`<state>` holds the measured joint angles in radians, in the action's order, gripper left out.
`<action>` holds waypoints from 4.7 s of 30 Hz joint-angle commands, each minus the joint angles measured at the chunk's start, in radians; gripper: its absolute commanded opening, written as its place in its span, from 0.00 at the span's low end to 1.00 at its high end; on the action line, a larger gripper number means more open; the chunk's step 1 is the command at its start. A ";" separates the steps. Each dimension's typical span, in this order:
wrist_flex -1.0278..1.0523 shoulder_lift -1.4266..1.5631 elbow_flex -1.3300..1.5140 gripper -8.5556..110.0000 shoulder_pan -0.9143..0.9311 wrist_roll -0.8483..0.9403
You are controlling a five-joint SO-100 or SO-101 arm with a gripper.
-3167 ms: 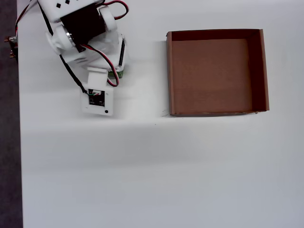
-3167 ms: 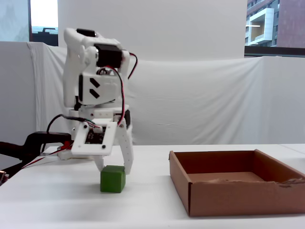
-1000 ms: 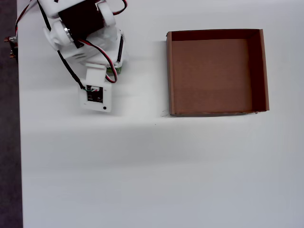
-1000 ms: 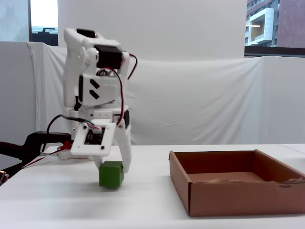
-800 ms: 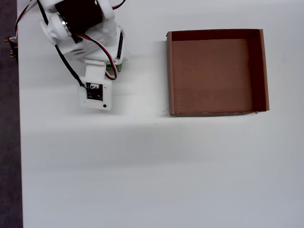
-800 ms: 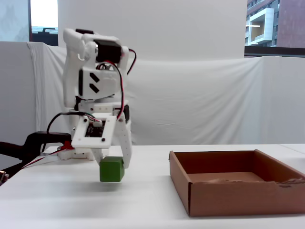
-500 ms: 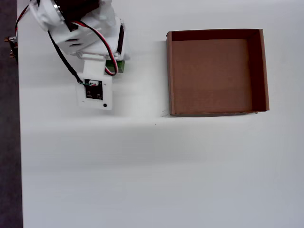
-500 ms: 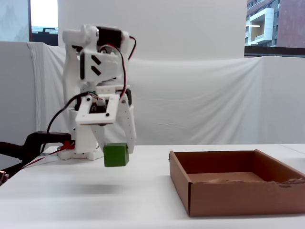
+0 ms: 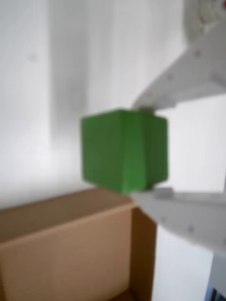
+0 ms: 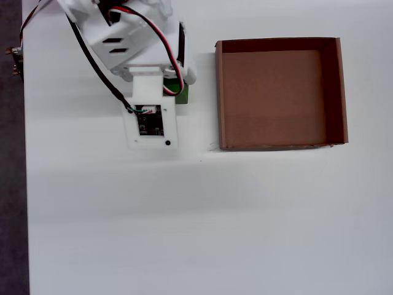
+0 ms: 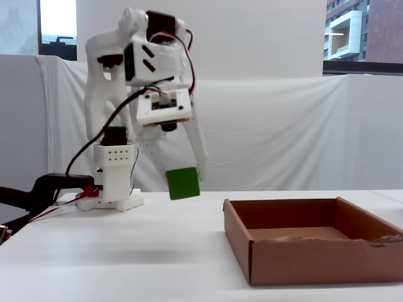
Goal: Grasp a green cube and put it in a box.
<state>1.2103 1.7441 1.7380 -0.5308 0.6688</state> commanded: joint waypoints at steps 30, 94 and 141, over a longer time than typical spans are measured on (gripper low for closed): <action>0.077 -0.400 -0.535 0.19 -0.319 -0.080; 0.084 -0.336 -0.356 0.25 -0.213 -0.140; -0.247 1.267 1.192 0.25 0.647 0.451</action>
<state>0.9771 2.9867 2.9238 0.1074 1.0937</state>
